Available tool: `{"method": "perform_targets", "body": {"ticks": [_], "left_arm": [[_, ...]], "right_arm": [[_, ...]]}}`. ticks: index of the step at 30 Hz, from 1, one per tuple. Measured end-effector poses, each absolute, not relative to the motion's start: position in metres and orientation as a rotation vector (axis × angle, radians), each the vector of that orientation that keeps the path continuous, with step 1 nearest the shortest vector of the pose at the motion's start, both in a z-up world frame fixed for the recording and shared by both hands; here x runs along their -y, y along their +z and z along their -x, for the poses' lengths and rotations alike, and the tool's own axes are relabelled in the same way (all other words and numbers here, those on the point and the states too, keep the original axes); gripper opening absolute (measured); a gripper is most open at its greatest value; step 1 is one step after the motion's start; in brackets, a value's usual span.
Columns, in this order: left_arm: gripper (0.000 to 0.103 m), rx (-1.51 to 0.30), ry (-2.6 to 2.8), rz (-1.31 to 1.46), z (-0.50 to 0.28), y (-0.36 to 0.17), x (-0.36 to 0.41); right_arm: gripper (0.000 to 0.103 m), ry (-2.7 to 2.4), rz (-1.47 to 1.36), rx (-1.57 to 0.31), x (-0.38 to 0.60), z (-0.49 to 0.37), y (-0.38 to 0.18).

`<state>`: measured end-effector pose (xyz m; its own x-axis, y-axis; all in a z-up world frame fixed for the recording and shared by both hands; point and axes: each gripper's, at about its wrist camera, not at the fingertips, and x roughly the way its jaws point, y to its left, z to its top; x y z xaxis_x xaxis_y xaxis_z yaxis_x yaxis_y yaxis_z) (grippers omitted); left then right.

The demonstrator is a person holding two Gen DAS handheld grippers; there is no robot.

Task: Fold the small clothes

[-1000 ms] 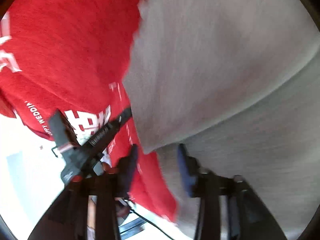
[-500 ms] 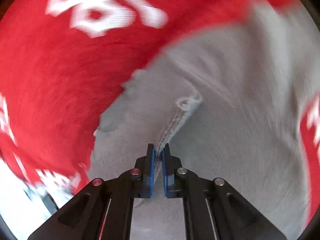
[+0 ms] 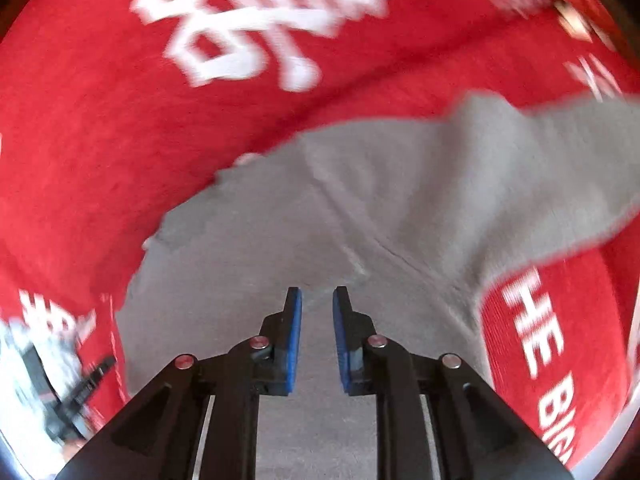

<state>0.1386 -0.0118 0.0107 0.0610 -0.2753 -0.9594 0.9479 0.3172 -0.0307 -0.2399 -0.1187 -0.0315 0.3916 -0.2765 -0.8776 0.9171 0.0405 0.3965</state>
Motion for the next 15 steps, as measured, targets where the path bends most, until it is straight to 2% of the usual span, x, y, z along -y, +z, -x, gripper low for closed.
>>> {"method": "perform_targets", "body": {"ticks": [4, 6, 9, 14, 15], "left_arm": [[0.007, -1.148, -1.086, -0.848, -0.104, -0.020, 0.022], [0.007, -1.070, -1.090, -0.858, -0.095, -0.022, 0.015], [0.007, -1.024, -1.107, -0.904, -0.088, -0.020, 0.004], [0.007, -1.076, -1.110, -0.911, -0.090, -0.015, -0.007], [0.007, -1.084, -1.100, -0.910, -0.094, -0.017, -0.008]], "right_arm": [[0.019, -0.935, -1.073, -0.796, 0.133, 0.197, -0.042], [0.018, -0.936, -1.050, -0.891, 0.138, 0.184, -0.061], [0.017, -0.932, -1.017, -0.881, 0.135, 0.192, -0.067], [0.018, -0.921, -0.945, -0.941, 0.123, 0.202, -0.062], [0.021, -0.926, -0.944, -0.966, 0.121, 0.205, -0.062]]}}
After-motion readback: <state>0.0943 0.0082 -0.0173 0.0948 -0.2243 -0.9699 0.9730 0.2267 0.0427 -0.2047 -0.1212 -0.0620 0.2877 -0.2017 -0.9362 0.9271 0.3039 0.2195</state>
